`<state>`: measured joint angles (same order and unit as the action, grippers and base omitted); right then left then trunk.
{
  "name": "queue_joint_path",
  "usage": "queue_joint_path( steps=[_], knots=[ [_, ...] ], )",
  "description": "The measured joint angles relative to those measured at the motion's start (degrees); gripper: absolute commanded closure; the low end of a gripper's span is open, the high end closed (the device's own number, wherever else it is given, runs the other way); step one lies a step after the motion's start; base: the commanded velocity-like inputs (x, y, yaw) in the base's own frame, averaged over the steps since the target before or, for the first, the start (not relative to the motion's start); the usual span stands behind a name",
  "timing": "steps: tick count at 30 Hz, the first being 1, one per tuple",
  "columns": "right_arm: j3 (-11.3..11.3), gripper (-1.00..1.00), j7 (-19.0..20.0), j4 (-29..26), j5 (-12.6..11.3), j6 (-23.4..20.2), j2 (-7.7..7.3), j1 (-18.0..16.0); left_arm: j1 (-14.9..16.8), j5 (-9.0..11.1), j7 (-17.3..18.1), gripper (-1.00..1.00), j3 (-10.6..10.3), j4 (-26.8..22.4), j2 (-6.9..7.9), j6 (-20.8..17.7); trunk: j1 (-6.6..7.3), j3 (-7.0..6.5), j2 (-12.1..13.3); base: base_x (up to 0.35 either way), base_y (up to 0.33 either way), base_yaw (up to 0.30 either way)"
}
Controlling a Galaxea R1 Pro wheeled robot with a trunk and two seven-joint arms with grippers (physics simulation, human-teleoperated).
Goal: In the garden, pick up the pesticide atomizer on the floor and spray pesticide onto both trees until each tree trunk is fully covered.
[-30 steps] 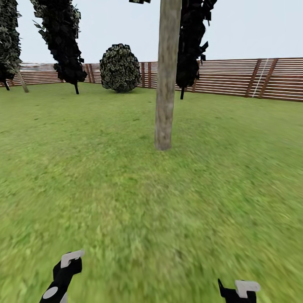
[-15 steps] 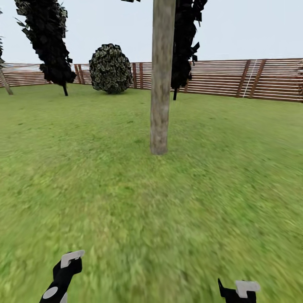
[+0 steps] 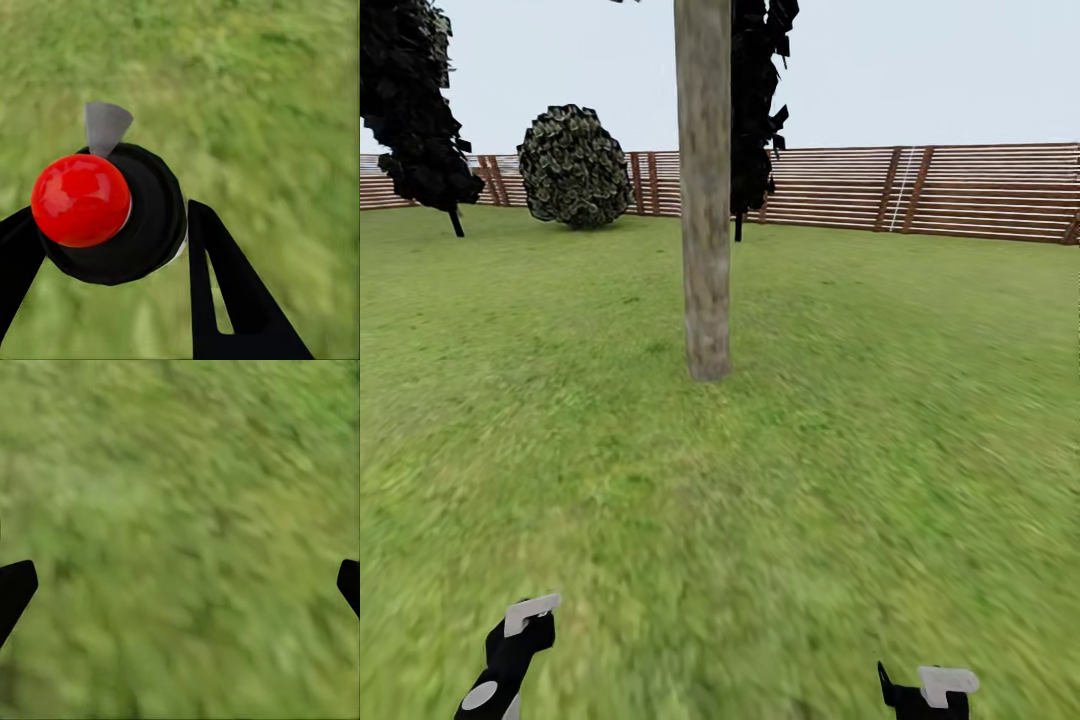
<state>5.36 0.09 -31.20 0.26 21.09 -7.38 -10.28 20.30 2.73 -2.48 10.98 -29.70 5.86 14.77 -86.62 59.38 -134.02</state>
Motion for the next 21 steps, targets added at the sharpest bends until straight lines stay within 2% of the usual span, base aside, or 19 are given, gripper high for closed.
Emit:
queue_joint_path(
  steps=[21],
  knots=[
    [0.00, -1.00, 0.00, 0.00, 0.00, 0.00, 0.01, 0.00, 0.00, 0.02, 0.00, 1.00, 0.00, 0.07, 0.01, 0.00, 0.00, -0.02, 0.00, 0.338, 0.137, -0.003]
  ],
)
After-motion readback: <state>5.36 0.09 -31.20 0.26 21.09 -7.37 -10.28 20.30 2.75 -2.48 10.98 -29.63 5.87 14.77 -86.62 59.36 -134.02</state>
